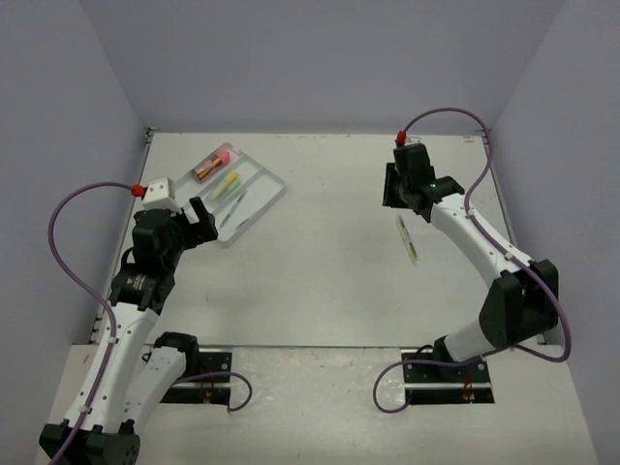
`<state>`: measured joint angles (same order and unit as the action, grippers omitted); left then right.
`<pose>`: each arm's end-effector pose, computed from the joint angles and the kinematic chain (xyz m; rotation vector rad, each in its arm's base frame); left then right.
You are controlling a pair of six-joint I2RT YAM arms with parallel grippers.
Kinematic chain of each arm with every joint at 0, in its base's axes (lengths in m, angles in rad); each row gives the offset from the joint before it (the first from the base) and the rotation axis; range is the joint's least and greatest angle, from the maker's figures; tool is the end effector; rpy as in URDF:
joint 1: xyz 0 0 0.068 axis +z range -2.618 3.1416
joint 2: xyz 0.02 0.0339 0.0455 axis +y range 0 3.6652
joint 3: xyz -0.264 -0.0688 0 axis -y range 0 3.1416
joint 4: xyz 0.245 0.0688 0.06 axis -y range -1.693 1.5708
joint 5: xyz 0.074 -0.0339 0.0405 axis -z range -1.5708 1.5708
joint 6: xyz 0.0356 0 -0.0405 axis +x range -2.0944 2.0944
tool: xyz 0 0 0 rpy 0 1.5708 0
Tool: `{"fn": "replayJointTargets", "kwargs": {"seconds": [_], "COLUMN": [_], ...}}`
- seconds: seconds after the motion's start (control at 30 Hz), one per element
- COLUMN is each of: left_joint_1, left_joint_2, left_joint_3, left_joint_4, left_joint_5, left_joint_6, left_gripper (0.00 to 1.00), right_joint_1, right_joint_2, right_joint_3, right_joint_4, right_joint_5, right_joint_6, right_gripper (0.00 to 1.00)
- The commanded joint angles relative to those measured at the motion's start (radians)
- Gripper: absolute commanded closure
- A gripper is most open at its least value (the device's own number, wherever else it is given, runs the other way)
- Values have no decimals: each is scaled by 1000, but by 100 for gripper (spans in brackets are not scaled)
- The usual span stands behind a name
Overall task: Sort the stationery into containers
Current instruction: Pick up the pen from the center of the board.
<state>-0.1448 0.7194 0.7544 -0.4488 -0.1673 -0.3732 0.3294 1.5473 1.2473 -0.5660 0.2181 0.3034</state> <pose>0.1632 -0.0178 0.3121 -0.3332 1.9542 -0.1706 0.3205 0.1014 0.2795 0.0656 2.4086 0.0250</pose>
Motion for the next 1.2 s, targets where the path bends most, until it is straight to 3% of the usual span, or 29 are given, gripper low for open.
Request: {"fn": "replayJointTargets", "kwargs": {"seconds": [0.0, 0.17, 0.43, 0.97, 1.17], "left_joint_1": [7, 4, 4, 2, 2], "left_joint_2": [3, -4, -1, -4, -3], "left_joint_3": [4, 5, 3, 3, 2], "left_joint_4": [41, 37, 36, 39, 42], "left_joint_5": [34, 13, 14, 16, 28], "left_joint_6": [33, 36, 39, 40, 40], "left_gripper": [0, 0, 0, 0, 0], "right_joint_1": [-37, -55, -73, -98, -99], "right_joint_2": [118, 250, 335, 365, 340], "right_joint_3": [-7, 59, 89, 132, 116], "right_joint_4": [-71, -64, -68, -161, -100], "right_joint_5": [50, 54, 50, -26, -21], "right_joint_6": [-118, -144, -150, -164, -159], "right_gripper": [65, 73, 73, 72, 74]}}
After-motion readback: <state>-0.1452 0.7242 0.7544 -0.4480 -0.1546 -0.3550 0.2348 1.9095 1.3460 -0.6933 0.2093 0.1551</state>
